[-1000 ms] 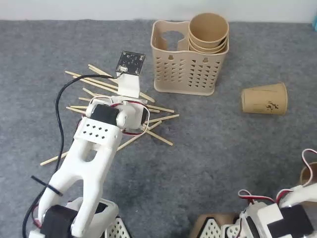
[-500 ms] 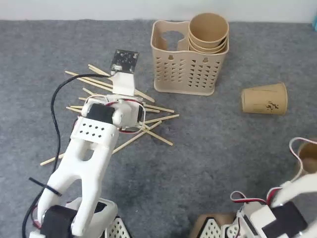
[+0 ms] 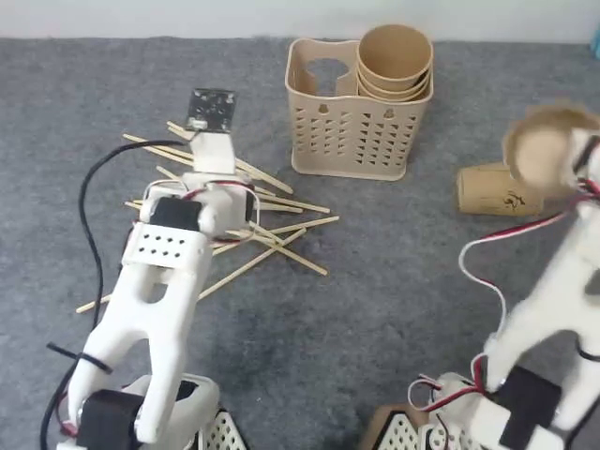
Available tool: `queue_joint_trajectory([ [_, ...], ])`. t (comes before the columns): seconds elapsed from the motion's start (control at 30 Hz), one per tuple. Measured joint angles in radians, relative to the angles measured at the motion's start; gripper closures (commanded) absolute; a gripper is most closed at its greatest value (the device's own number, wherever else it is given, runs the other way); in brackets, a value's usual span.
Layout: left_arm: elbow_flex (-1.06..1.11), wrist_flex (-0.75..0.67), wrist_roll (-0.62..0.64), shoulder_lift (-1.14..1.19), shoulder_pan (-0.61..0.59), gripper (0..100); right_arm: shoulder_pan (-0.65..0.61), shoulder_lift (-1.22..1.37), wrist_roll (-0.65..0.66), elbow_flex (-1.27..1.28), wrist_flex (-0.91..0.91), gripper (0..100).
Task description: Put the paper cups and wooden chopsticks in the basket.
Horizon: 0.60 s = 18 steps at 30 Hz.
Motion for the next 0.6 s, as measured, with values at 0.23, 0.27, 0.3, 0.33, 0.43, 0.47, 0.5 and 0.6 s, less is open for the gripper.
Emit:
queue_joint_trajectory([
  [0.23,0.028,-0.055,-0.003,0.000,-0.031,98,-0.141,0.269,-0.164,-0.365,-0.043,99.2],
  [0.27,0.035,-0.068,0.000,0.000,-0.034,98,-0.163,0.308,-0.181,-0.431,-0.043,99.2],
  [0.3,0.041,-0.081,0.000,0.000,-0.035,98,-0.183,0.345,-0.198,-0.494,-0.043,99.2],
  [0.33,0.049,-0.097,0.000,0.000,-0.037,98,-0.203,0.382,-0.213,-0.559,-0.046,99.2],
  [0.43,0.061,-0.124,0.000,0.000,-0.035,98,-0.265,0.485,-0.253,-0.735,-0.069,99.2],
  [0.47,0.063,-0.127,0.000,0.000,-0.035,98,-0.284,0.516,-0.265,-0.778,-0.078,99.2],
  [0.5,0.063,-0.127,0.000,0.000,-0.035,98,-0.301,0.542,-0.278,-0.812,-0.089,99.2],
  [0.6,0.063,-0.132,0.000,0.000,-0.046,98,-0.345,0.578,-0.305,-0.859,-0.092,99.2],
])
